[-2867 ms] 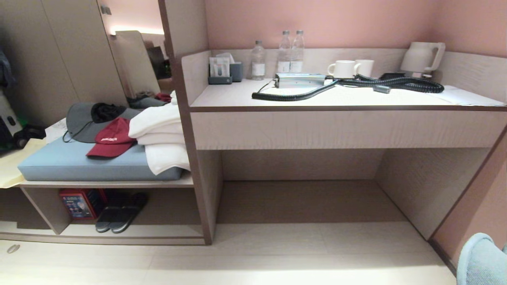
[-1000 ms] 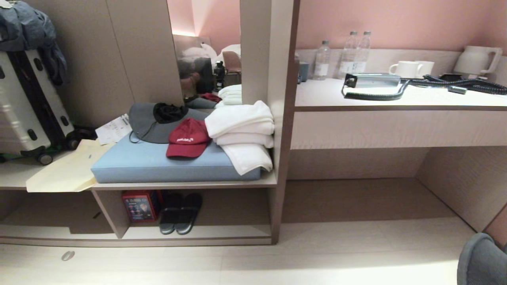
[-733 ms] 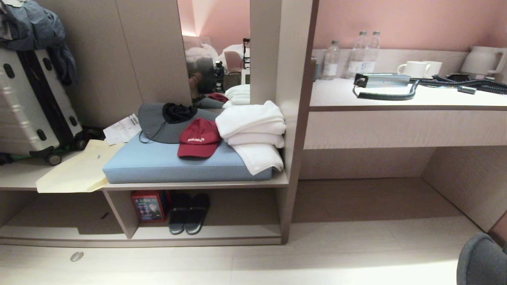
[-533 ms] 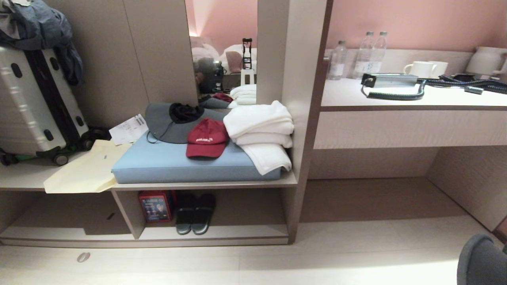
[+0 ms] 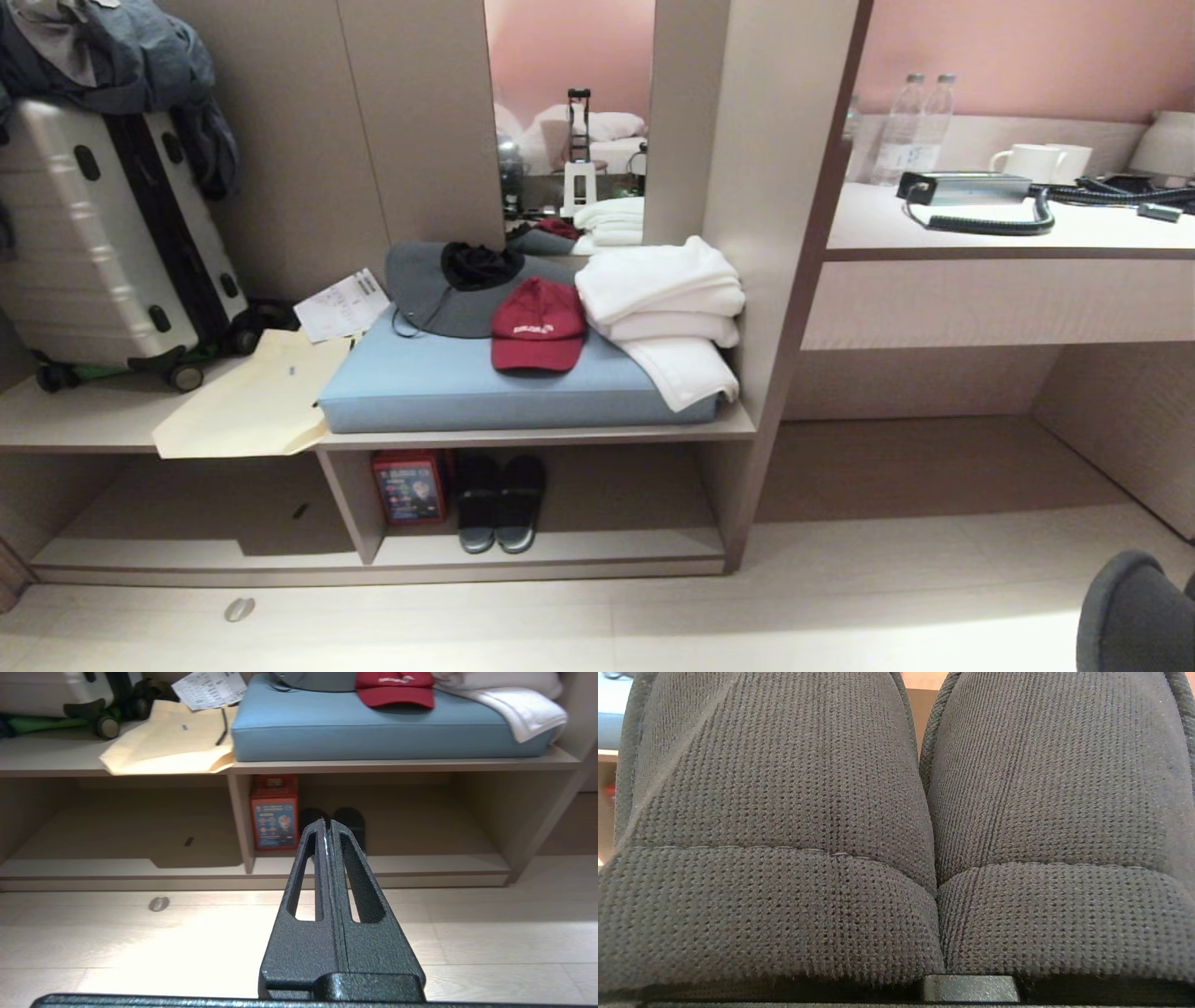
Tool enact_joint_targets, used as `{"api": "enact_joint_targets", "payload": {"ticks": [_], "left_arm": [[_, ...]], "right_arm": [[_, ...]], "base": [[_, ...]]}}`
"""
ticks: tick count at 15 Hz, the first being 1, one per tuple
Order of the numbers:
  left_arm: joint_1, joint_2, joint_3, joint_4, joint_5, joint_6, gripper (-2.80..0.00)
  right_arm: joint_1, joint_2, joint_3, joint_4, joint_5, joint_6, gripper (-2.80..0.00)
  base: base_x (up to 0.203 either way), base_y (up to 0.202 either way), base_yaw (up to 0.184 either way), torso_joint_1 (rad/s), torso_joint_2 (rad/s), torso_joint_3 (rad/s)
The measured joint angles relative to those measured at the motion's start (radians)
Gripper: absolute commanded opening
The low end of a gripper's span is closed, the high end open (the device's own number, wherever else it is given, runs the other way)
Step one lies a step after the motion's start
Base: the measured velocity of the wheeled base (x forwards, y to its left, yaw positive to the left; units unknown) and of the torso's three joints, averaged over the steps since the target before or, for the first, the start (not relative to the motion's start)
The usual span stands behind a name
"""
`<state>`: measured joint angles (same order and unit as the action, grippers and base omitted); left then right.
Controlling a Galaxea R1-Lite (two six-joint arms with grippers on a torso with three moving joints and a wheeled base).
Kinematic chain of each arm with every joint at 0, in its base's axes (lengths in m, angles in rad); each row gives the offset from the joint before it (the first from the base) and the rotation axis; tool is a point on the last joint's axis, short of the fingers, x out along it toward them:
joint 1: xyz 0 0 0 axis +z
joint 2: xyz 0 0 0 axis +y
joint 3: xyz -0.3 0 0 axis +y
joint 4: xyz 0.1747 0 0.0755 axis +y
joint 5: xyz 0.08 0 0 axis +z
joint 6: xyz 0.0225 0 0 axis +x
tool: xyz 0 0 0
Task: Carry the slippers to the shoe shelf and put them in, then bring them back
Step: Place the slippers into the shoe cabinet
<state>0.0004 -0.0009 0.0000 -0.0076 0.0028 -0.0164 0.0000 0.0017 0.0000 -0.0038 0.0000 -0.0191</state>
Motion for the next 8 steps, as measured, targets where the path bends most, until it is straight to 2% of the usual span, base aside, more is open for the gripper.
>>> {"api": "enact_joint_targets", "payload": {"ticks": [8], "left_arm": [[0.0, 0.0, 0.0, 0.001, 0.0, 0.005, -2.8]], "right_arm": [[0.0, 0.0, 0.0, 0.0, 0.0, 0.0, -2.8]], "base": [[0.0, 0.196, -0.002, 0.002, 0.0, 0.001]]}}
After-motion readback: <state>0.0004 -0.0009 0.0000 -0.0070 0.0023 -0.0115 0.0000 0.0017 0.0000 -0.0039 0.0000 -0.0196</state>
